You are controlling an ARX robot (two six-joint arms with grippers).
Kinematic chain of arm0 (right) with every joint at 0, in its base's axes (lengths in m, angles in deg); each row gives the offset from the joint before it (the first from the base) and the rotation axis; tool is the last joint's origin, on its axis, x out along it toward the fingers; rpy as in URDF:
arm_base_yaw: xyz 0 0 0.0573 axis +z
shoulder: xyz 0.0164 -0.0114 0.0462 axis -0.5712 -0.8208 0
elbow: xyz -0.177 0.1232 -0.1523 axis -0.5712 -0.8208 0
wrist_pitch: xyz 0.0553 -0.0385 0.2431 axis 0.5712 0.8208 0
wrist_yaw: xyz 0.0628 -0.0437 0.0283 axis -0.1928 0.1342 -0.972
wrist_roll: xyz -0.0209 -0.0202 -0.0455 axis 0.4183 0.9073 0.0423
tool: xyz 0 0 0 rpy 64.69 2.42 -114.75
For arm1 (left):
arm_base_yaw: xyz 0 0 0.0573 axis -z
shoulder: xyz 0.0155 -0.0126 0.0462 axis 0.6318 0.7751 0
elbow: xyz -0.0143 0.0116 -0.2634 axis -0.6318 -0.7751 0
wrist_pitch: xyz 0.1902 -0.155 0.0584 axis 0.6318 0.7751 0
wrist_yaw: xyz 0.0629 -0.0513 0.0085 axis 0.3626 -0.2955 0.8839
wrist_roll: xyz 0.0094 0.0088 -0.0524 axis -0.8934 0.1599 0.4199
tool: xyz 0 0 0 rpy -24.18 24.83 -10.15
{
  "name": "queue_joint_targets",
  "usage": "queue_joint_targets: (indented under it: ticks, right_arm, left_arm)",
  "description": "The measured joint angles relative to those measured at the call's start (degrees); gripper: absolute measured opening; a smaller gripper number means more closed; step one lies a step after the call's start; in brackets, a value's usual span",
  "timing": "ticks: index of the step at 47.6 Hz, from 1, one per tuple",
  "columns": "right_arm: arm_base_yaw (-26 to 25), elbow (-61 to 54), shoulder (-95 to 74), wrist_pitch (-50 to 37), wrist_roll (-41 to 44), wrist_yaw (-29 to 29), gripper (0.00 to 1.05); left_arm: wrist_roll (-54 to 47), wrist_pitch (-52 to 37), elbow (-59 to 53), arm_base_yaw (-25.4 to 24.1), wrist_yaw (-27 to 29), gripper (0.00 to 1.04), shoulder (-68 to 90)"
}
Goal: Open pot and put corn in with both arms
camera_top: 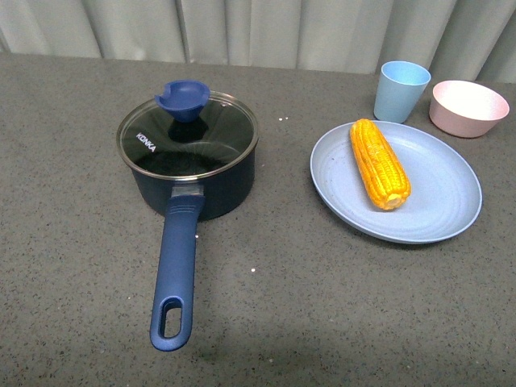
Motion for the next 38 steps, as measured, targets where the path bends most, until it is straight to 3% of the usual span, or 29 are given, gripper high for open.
queue_joint_targets:
  ticks: [38]
  right_arm:
    - [0.0,0.0,0.0,0.0,0.0,0.0,0.96]
  left_arm:
    - [0.0,0.0,0.0,0.0,0.0,0.98,0.0]
